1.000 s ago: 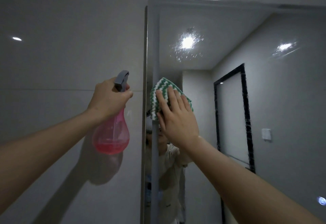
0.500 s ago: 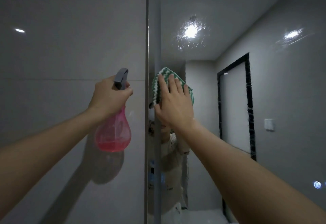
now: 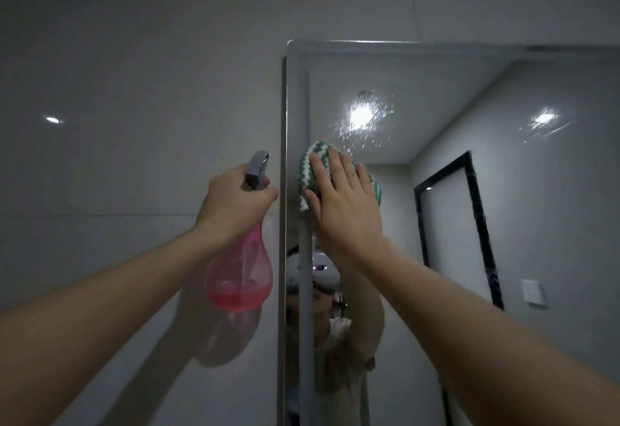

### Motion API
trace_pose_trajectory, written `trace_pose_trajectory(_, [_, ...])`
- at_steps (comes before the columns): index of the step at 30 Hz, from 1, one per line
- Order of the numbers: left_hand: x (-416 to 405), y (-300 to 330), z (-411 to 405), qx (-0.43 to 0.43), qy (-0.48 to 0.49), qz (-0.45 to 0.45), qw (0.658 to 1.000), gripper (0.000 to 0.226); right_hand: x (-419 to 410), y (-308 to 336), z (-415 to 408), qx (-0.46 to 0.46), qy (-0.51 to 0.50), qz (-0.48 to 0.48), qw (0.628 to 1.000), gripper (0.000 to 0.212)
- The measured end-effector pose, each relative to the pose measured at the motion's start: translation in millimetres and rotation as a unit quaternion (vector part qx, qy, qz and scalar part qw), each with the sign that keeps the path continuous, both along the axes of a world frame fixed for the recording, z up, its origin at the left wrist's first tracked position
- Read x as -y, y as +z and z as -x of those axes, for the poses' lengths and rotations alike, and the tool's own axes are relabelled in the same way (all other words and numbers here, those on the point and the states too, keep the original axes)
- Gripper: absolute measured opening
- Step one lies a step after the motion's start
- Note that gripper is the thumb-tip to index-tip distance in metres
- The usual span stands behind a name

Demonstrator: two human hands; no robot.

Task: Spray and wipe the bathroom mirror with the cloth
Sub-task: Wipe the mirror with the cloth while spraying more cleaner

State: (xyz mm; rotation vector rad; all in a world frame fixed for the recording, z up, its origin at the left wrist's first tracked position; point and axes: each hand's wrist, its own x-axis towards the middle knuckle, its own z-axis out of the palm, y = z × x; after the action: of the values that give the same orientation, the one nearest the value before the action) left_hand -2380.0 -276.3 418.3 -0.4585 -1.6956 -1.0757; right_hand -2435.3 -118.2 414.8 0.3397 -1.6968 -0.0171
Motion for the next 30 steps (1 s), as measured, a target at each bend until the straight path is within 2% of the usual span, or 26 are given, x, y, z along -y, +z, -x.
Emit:
trace_pose_trajectory(2, [-1,14,1,-0.005,-0.018,-0.005,1.000,0.022,-3,33,0,0.011,-0.016,-0.008,1.000,0.057])
trace_pose_trajectory(6, [-1,45,3,-0.025,-0.024,-0.005,0.999,0.021,-4,85,0,0.013,-0.041,-0.022,0.999,0.056])
trace_pose_trajectory(9, [2,68,7,-0.036,-0.034,-0.012,0.999,0.035,-1,121,0,0.012,-0.043,-0.024,0.999,0.056])
trace_pose_trajectory(12, [2,89,15,-0.039,-0.061,-0.013,0.997,0.022,6,160,4,-0.004,-0.035,-0.018,0.999,0.055])
trace_pose_trajectory(15, [3,107,21,-0.021,-0.087,0.006,0.996,0.036,15,191,7,-0.011,-0.029,-0.007,0.999,0.055])
trace_pose_trajectory(19, [9,121,20,-0.028,-0.083,0.002,0.996,0.033,23,221,7,-0.011,-0.026,-0.013,1.000,0.056])
trace_pose_trajectory(24, [20,117,18,-0.015,-0.069,0.017,0.997,0.034,26,227,6,-0.013,-0.028,-0.020,0.999,0.055])
trace_pose_trajectory(27, [23,100,15,-0.009,-0.058,0.005,0.998,0.043,24,202,8,-0.021,-0.040,-0.044,0.998,0.055])
trace_pose_trajectory(30, [25,77,15,0.011,-0.052,-0.002,0.999,0.033,23,166,4,-0.010,-0.035,-0.056,0.998,0.054])
